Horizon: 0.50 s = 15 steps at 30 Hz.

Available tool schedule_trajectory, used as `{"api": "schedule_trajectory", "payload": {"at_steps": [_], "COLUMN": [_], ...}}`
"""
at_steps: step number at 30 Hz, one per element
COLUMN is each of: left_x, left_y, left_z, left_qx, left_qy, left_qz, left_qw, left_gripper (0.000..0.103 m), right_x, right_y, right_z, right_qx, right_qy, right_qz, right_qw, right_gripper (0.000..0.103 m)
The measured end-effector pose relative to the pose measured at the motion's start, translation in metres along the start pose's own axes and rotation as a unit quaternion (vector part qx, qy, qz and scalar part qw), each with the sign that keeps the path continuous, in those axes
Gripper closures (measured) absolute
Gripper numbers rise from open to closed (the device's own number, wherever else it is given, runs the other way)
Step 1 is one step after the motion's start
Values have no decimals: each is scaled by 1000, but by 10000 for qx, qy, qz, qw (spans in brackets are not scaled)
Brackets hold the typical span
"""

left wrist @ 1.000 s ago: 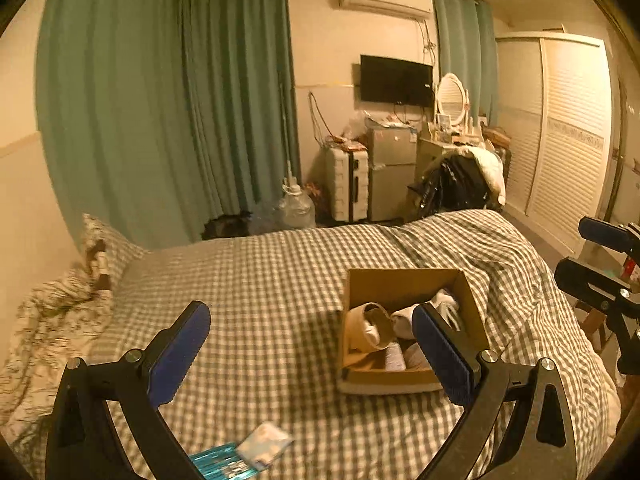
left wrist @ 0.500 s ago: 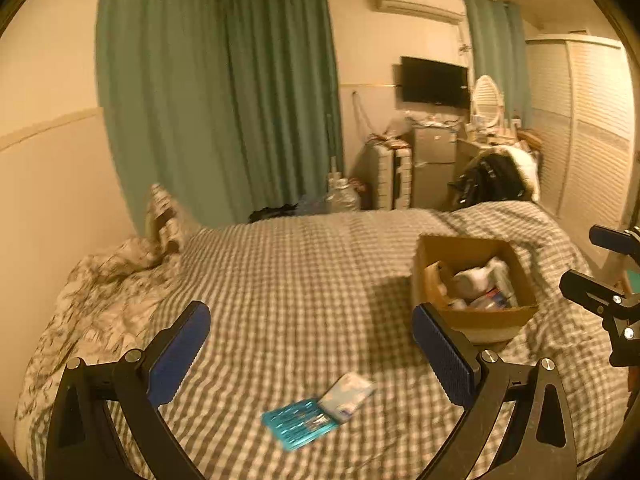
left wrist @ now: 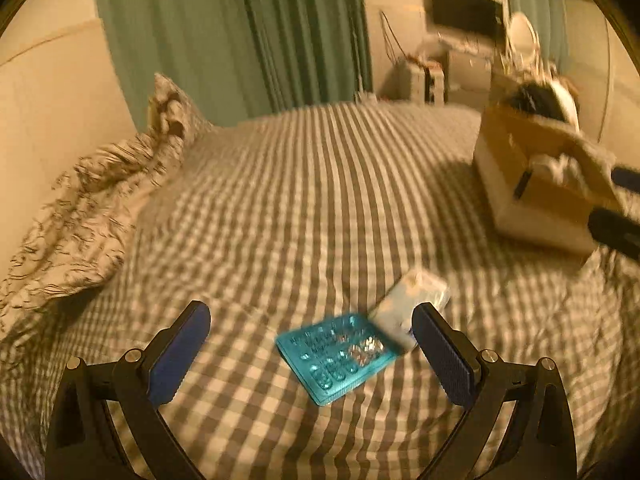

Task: Organize objects
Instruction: 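Move both tools to the blister pack and tissue pack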

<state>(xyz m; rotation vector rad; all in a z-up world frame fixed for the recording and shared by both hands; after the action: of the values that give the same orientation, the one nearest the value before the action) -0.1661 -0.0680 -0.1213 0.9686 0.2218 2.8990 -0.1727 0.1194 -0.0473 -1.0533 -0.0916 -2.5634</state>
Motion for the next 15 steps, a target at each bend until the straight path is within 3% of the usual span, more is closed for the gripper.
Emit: {"api": "schedule_trajectory", "payload": {"at_steps": [8,15], "left_x": [-27,-23], "left_y": [-21,-29], "left_z": [-61,-77], "left_qx": [-71,-144], "left_qy": [1047,1521], "left_qz": [-648,-1235], "left_qw": [9924,9805], "left_gripper": [0,0], "right_x": [-21,-37], "right_y": [-1,-14], "right_z": [-50,-70], "right_qx": [263,532], "right_qy": [376,693], "right_qz": [-2,-309], "right_qw": [9989,9957], "right_gripper": [0,0]}}
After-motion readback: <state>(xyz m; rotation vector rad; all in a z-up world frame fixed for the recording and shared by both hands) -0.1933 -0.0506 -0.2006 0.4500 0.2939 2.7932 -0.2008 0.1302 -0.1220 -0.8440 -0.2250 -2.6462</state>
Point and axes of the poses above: each gripper's, at about its wrist camera, not at the fingertips, and z roughly against the way its jaws point, y to its left, x to its top, the point moved 4 cm from there along -z, roughly the way its jaws point, and after that the axes turned 7 degrees about y, right-handed, at the moved point
